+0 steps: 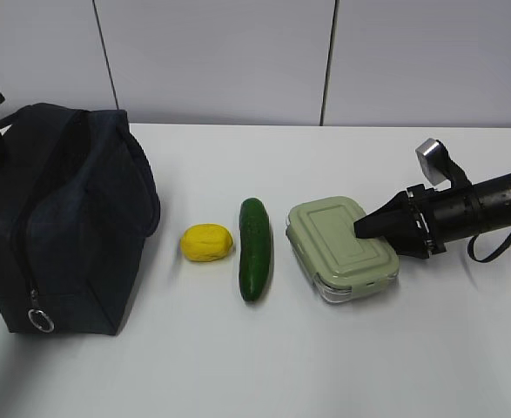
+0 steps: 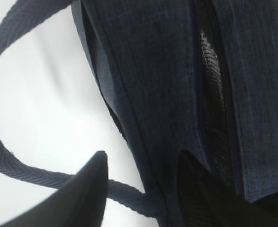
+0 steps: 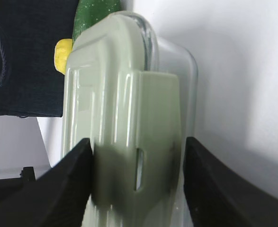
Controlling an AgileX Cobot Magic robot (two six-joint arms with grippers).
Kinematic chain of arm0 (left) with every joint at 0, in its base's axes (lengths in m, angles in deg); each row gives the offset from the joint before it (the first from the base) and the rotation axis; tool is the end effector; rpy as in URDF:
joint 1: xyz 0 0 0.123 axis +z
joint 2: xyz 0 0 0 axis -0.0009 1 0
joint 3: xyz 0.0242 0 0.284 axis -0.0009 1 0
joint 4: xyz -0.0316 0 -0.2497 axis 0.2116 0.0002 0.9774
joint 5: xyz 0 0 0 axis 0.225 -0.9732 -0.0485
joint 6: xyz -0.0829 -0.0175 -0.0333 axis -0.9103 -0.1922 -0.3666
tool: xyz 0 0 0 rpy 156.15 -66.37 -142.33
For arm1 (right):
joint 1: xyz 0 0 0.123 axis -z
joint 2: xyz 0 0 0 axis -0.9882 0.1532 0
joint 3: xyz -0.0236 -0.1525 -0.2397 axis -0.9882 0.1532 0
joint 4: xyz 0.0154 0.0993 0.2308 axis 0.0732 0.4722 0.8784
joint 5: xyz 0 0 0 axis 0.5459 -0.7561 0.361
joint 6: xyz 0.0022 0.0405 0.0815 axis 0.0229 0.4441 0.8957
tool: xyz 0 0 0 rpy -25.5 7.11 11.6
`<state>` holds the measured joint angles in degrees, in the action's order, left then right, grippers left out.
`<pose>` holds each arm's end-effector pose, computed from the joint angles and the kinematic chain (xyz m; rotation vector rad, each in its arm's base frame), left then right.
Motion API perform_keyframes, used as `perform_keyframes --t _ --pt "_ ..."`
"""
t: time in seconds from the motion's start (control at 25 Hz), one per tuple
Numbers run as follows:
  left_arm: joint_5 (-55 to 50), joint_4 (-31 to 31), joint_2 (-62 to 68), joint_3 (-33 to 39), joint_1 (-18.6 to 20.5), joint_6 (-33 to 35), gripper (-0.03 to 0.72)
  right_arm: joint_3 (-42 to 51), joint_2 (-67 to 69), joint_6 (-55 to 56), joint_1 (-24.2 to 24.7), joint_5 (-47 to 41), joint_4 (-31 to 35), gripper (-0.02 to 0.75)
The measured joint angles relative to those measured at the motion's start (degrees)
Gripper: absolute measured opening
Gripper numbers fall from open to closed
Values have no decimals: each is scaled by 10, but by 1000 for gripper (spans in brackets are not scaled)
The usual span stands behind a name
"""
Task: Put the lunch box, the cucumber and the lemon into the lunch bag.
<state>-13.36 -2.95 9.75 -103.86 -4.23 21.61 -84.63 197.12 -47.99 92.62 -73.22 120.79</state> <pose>0.3402 -0.0402 0.2975 0.4105 2.8806 -0.2269 0.4000 0.0019 0.0843 -0.1923 2.4601 1.4599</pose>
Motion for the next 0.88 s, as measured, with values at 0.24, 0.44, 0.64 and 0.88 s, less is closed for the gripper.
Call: perform_keyframes --t 0.24,0.44,0.64,0.88 --pt "-1 -2 17 0 0 0 326 0 0 1 0 0 0 440" --pt "-1 -8 27 0 0 0 326 0 0 1 0 0 0 440" --pt "-1 -33 29 0 0 -1 241 0 0 1 0 0 0 439" --pt "-1 -50 29 0 0 -2 11 0 0 1 0 0 0 428"
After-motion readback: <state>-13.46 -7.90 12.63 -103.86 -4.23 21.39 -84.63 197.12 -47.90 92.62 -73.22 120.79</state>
